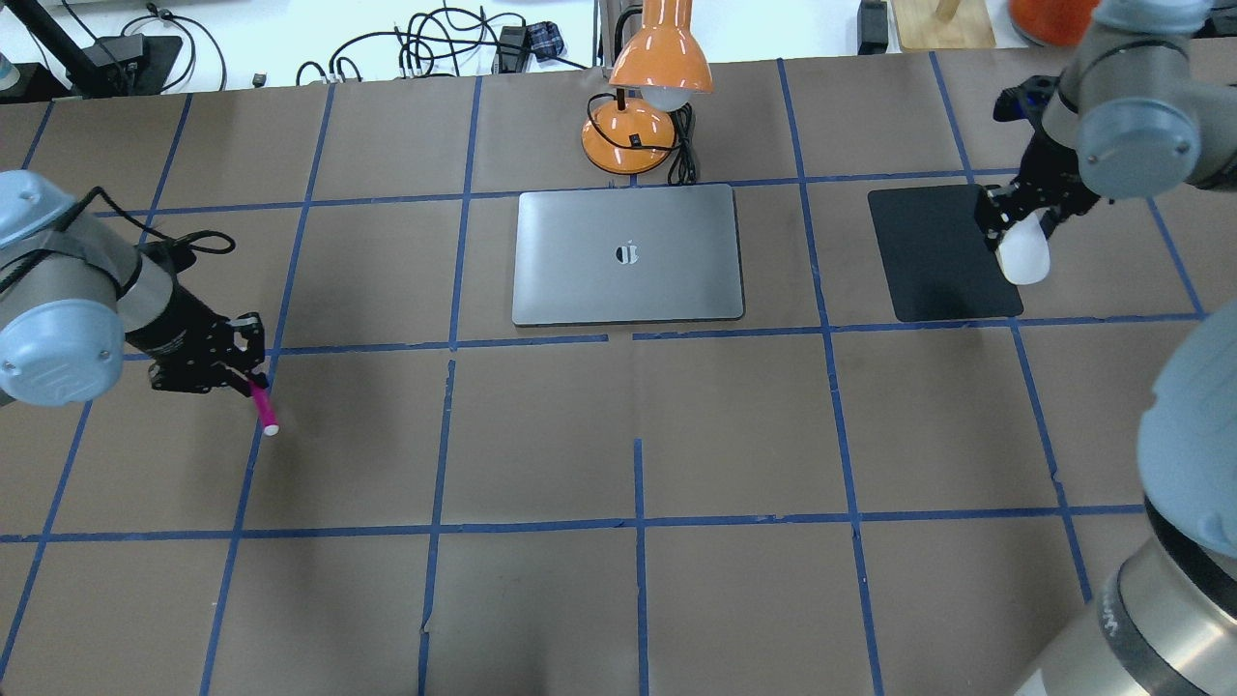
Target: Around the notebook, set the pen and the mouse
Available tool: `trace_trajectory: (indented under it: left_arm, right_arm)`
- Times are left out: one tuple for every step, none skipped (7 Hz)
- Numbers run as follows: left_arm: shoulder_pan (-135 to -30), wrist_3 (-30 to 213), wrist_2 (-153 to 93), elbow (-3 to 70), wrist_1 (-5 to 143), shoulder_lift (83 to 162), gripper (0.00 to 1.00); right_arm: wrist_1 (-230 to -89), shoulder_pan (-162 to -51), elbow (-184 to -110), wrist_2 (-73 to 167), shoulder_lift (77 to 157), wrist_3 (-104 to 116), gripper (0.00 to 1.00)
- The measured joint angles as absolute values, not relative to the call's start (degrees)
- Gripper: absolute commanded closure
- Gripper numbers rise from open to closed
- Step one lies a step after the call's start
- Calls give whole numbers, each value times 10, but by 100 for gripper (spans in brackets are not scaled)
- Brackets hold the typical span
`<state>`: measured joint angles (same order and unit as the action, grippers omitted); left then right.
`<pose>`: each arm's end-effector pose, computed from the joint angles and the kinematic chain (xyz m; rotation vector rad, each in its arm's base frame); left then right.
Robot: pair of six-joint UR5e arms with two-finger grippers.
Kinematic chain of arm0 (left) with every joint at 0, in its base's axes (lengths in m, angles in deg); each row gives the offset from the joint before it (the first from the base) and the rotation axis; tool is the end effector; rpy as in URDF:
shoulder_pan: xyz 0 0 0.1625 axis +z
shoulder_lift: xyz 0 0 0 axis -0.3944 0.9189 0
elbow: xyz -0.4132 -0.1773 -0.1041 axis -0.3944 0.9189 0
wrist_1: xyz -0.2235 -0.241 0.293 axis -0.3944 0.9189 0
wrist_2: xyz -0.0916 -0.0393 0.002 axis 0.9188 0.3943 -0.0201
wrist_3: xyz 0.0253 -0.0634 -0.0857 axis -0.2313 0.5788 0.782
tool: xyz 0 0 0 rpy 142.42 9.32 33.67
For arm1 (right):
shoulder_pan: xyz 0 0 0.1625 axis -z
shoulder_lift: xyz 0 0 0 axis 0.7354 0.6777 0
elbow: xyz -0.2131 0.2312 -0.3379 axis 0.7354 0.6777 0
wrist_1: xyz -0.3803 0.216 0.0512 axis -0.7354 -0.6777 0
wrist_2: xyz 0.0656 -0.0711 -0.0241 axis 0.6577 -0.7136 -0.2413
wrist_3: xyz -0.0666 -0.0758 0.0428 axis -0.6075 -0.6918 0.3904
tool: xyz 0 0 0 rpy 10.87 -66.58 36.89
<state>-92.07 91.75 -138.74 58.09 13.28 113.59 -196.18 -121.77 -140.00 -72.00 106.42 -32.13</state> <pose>0.0556 -0.5272 0.2503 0.9601 -2.9311 -0.1604 -0.0710 -0.7106 0.2571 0.1659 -3.0587 -0.1361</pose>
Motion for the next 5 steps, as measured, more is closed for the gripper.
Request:
trace_trajectory:
  left_arm:
    - [-1002, 1078, -1388, 580, 121, 1129, 100]
    - [-1084, 1236, -1390, 578, 96, 1132, 100]
    - [-1159, 1385, -1392, 572, 79, 1140, 100]
    - [-1220, 1518, -1392, 560, 73, 1153, 100]
    - [-1263, 1618, -1389, 541, 70, 1174, 100]
  right_arm:
    - [-1946, -1241, -1354, -716, 1021, -288, 78]
    - [-1937, -1252, -1328, -714, 989, -275, 65]
    - [-1934, -1256, -1320, -714, 971, -272, 11]
    - [-1934, -1257, -1320, -712, 961, -271, 0]
    - [-1935, -1257, -1322, -710, 957, -268, 0]
